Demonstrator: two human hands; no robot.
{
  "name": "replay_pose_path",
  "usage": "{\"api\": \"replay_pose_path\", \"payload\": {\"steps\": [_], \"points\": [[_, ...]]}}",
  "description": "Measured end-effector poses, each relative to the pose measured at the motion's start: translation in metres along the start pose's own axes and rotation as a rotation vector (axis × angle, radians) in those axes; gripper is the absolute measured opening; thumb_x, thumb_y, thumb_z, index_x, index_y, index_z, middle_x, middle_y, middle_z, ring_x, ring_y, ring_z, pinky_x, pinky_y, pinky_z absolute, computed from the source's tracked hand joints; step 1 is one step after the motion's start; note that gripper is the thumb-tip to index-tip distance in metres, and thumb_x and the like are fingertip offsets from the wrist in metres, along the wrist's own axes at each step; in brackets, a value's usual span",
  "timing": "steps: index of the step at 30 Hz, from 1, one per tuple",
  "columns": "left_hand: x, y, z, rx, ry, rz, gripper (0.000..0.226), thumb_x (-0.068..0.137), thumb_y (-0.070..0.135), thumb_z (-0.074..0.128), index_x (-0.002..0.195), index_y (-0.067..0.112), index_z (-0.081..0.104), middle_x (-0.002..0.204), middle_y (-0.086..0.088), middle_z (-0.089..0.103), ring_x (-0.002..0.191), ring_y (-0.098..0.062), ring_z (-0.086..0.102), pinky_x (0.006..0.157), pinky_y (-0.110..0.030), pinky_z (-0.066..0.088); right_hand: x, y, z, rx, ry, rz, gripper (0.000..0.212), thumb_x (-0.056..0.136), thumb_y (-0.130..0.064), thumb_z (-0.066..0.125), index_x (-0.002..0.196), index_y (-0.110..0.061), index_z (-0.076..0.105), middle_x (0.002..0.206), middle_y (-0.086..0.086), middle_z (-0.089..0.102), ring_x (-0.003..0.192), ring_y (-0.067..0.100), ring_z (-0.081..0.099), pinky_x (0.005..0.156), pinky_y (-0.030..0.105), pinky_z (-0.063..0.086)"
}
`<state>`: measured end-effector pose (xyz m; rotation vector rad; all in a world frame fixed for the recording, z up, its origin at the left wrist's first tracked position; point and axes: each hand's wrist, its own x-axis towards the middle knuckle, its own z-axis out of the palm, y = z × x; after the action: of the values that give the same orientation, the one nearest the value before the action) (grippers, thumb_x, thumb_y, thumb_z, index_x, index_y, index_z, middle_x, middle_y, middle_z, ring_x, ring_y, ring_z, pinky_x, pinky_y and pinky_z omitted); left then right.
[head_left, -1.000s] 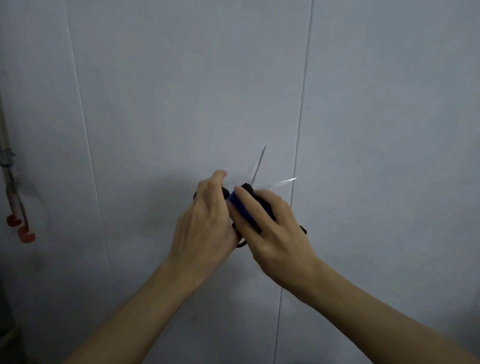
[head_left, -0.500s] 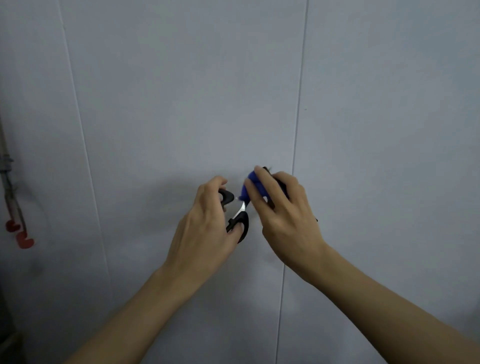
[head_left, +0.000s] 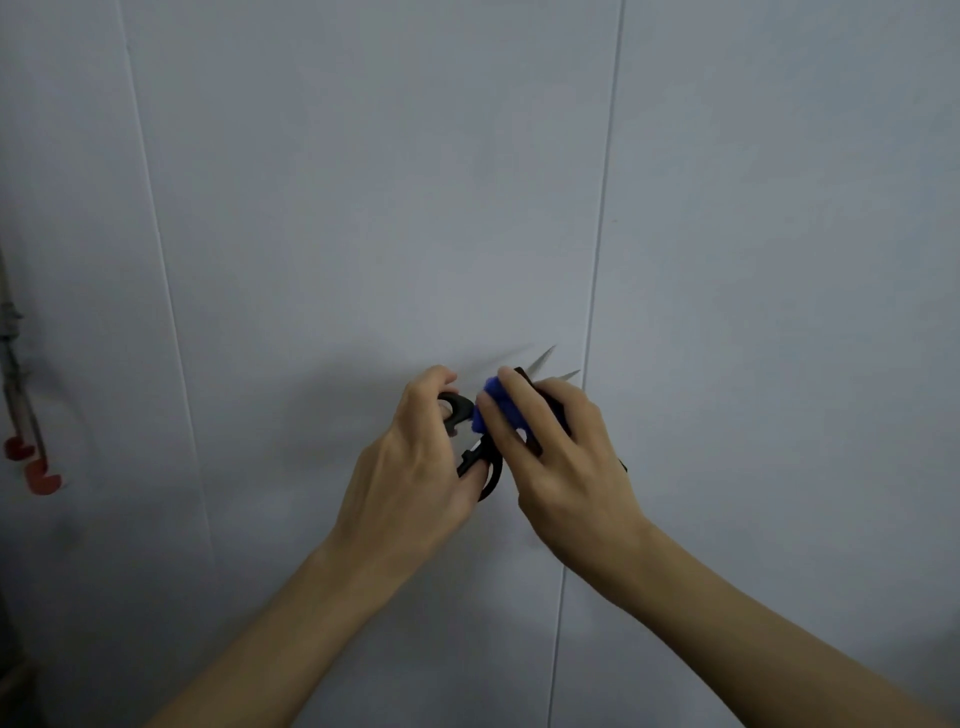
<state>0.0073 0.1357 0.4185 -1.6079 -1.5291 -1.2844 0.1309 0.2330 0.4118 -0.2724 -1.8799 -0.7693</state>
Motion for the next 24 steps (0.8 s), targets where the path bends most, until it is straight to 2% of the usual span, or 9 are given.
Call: {"api": "replay_pose_path", "payload": {"steps": [4, 9, 13, 16, 19, 24], "points": [[-0.003, -0.001, 0.004, -0.048, 0.018, -0.046, 0.071, 0.068, 0.014, 0.083, 0.116, 0.023, 0.031, 0.109, -0.01, 0.065, 0.094, -0.023, 0.069, 0.065, -0.032, 0.057, 0.002, 0.005, 0.005, -0.02, -0.039, 0.04, 0.049, 0.097, 0.003, 0.02, 0.122, 0.003, 0.062, 0.129, 0.022, 0.059, 0.106, 0.036, 0.048, 0.084, 0.044, 0.051], [-0.01, -0.006, 0.007, -0.006, -0.007, -0.057, 0.072, 0.068, 0.015, 0.082, 0.116, 0.024, 0.029, 0.107, -0.007, 0.065, 0.09, -0.025, 0.07, 0.062, -0.037, 0.058, 0.002, 0.013, 0.006, -0.037, -0.085, 0.107, 0.063, 0.092, 0.002, 0.006, 0.118, 0.004, 0.064, 0.128, 0.022, 0.058, 0.102, 0.036, 0.048, 0.083, 0.044, 0.05], [-0.006, -0.006, 0.007, 0.031, 0.0, -0.035, 0.073, 0.068, 0.018, 0.082, 0.119, 0.021, 0.03, 0.107, -0.012, 0.064, 0.085, -0.03, 0.071, 0.055, -0.042, 0.058, 0.002, 0.003, 0.0, 0.034, 0.014, 0.077, 0.049, 0.096, 0.005, 0.021, 0.115, 0.005, 0.066, 0.125, 0.025, 0.06, 0.103, 0.035, 0.048, 0.088, 0.042, 0.047], [-0.003, -0.004, 0.006, 0.033, -0.001, -0.039, 0.079, 0.064, 0.016, 0.085, 0.121, 0.02, 0.03, 0.109, -0.015, 0.065, 0.087, -0.034, 0.071, 0.056, -0.043, 0.059, -0.001, -0.01, 0.0, 0.088, 0.021, 0.02, 0.043, 0.098, 0.003, 0.028, 0.119, 0.004, 0.065, 0.126, 0.024, 0.061, 0.105, 0.037, 0.052, 0.085, 0.044, 0.051], [-0.004, -0.003, 0.003, 0.059, 0.016, -0.009, 0.077, 0.061, 0.013, 0.086, 0.117, 0.014, 0.033, 0.103, -0.014, 0.068, 0.083, -0.031, 0.073, 0.05, -0.036, 0.057, -0.003, -0.009, 0.003, 0.069, -0.019, -0.002, 0.043, 0.096, 0.003, 0.029, 0.122, 0.003, 0.064, 0.127, 0.023, 0.06, 0.105, 0.036, 0.051, 0.081, 0.044, 0.051], [-0.006, -0.003, 0.001, 0.106, 0.043, 0.057, 0.071, 0.059, 0.01, 0.087, 0.111, 0.006, 0.038, 0.098, -0.014, 0.068, 0.077, -0.03, 0.073, 0.043, -0.033, 0.055, 0.003, -0.005, 0.003, 0.033, -0.005, 0.005, 0.049, 0.098, 0.001, 0.021, 0.118, 0.003, 0.065, 0.125, 0.022, 0.062, 0.105, 0.035, 0.048, 0.078, 0.044, 0.052]]}}
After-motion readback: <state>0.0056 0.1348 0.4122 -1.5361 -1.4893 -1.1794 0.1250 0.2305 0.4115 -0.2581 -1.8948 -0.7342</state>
